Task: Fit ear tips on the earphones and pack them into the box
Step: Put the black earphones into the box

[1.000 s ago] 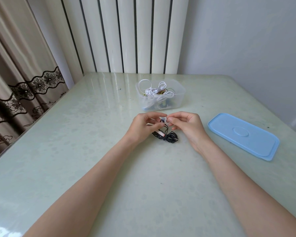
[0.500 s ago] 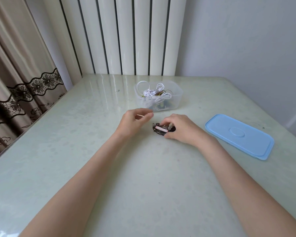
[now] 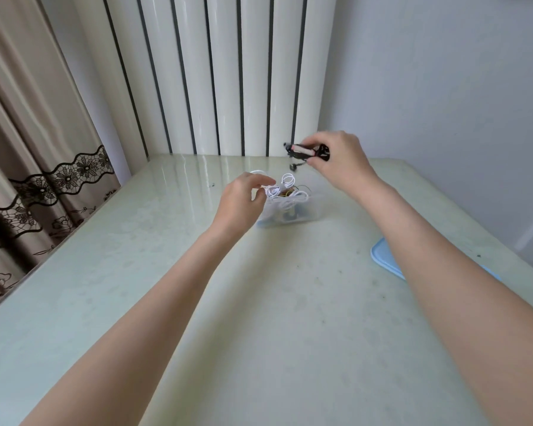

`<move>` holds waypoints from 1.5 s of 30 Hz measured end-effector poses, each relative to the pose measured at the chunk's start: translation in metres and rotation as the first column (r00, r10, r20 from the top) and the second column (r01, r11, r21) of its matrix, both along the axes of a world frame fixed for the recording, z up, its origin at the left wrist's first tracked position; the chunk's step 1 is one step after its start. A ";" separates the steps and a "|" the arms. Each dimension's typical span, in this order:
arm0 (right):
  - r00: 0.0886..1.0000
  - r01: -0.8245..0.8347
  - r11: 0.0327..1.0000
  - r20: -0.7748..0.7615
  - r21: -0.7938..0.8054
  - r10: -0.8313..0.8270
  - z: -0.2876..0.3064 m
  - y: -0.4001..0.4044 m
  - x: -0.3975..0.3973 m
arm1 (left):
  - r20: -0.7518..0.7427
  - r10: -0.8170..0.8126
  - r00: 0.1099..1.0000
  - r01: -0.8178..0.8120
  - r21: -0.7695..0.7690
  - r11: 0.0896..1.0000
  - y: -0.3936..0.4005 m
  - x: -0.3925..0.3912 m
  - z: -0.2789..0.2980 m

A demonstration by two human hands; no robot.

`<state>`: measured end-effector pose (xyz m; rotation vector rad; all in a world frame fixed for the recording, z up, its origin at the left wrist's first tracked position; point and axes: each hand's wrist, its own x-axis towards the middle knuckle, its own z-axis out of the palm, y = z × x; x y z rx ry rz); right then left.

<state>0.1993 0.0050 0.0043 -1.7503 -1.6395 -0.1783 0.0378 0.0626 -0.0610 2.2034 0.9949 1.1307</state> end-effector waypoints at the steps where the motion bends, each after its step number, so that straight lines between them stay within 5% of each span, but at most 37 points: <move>1: 1.000 0.005 1.000 0.003 0.005 -0.005 0.001 0.010 0.001 | -0.037 0.020 0.999 -0.018 0.039 0.999 0.004 0.003 0.001; 7: 0.994 0.085 0.961 0.094 -0.264 -0.062 -0.028 0.049 0.008 | -0.447 0.115 0.887 -0.084 0.089 0.992 0.021 0.023 -0.005; 10: 0.996 0.085 0.972 0.054 -0.218 -0.074 -0.024 0.045 0.015 | -0.457 0.194 0.868 -0.104 0.216 0.971 0.025 0.032 -0.007; 13: 0.995 0.102 0.931 0.035 -0.351 -0.095 -0.017 0.033 0.034 | -0.408 0.176 0.896 -0.039 0.323 0.946 0.028 0.042 -0.007; 16: 0.980 0.198 0.783 0.091 -0.589 -0.179 -0.027 0.005 0.057 | -0.425 0.112 0.898 0.022 0.299 0.954 0.016 0.055 -0.013; 20: 0.942 0.312 0.403 0.226 -0.860 -0.248 -0.047 -0.046 0.082 | -0.505 0.097 0.858 0.039 0.253 0.967 -0.003 0.073 -0.025; 22: 0.937 0.302 0.338 0.213 -0.891 -0.276 -0.053 -0.071 0.091 | -0.543 0.119 0.831 -0.003 0.210 0.978 -0.008 0.076 -0.030; 28: 0.953 0.270 0.493 0.155 -0.827 -0.261 -0.053 -0.098 0.082 | -0.461 0.059 0.886 0.022 0.169 0.985 -0.024 0.072 -0.030; 31: 0.962 -0.002 0.592 -0.163 -0.806 -0.220 -0.034 -0.088 0.065 | -0.424 -0.022 0.905 0.091 0.142 0.986 -0.029 0.064 -0.027; 34: 0.917 -0.261 0.500 -0.374 -0.825 -0.138 -0.015 -0.080 0.046 | -0.427 -0.064 0.902 0.173 0.222 0.960 -0.032 0.053 -0.020; 37: 0.873 -0.421 0.450 -0.487 -0.788 -0.035 -0.013 -0.079 0.031 | -0.428 -0.340 0.837 0.423 0.114 0.899 -0.044 0.046 -0.009; 42: 0.889 -0.267 0.707 -0.450 -0.655 -0.082 0.020 -0.092 0.027 | -0.002 -0.384 0.923 0.378 -0.168 0.910 -0.056 0.032 0.020; 45: 0.891 -0.111 0.900 -0.443 -0.421 -0.097 0.038 -0.090 0.041 | 0.330 -0.198 0.923 0.293 -0.271 0.917 -0.039 0.014 0.035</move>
